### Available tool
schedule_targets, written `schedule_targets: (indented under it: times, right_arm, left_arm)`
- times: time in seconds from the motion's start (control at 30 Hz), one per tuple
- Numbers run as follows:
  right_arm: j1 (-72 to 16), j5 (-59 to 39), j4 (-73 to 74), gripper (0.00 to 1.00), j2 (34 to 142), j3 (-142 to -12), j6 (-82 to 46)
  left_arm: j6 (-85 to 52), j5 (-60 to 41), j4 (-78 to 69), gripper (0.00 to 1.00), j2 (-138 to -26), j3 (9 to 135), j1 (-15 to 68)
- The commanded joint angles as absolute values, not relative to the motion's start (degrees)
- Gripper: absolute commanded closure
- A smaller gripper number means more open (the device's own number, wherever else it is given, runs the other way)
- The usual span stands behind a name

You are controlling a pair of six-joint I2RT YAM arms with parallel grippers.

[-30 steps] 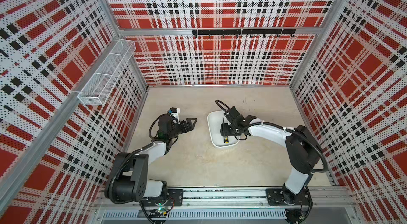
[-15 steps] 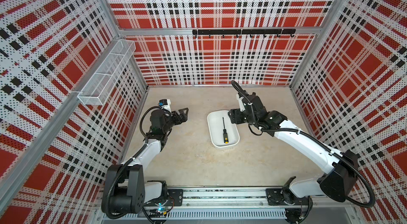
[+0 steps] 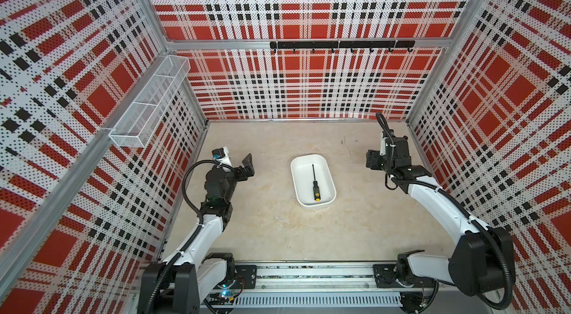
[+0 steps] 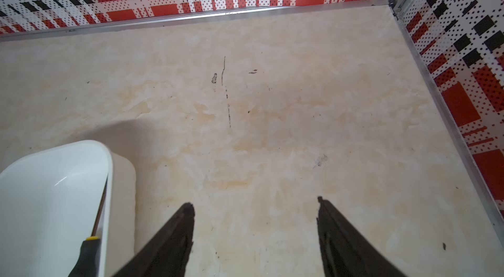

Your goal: Put the screwdriver in the bin

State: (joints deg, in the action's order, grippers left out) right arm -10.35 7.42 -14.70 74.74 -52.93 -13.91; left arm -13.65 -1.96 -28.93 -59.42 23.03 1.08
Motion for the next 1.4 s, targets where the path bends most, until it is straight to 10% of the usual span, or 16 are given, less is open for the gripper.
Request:
schedule_targets:
  times: [0.0,0.63,1.0,1.37]
  right_arm:
    - [-9.13,5.86,-4.74,0.26,76.39,-50.36,-9.23]
    - [-4.98,7.67,60.52,0.23,87.18,-18.57,0.32]
    - [-3.52,7.98,68.59,0.18,89.83,-15.47,-1.96]
    - [-2.11,6.38,65.45,0.00,90.01,-17.05,-3.28]
  left_arm:
    - [-9.64,4.19,-36.61,0.02,-58.00,20.33,0.53]
    - [-1.37,7.30,-66.95,0.02,-70.00,8.22,-2.89]
    - [-3.56,5.59,-96.38,0.02,-92.01,4.98,-2.91]
    - [-2.85,9.82,-80.73,0.02,-90.25,11.78,-1.24]
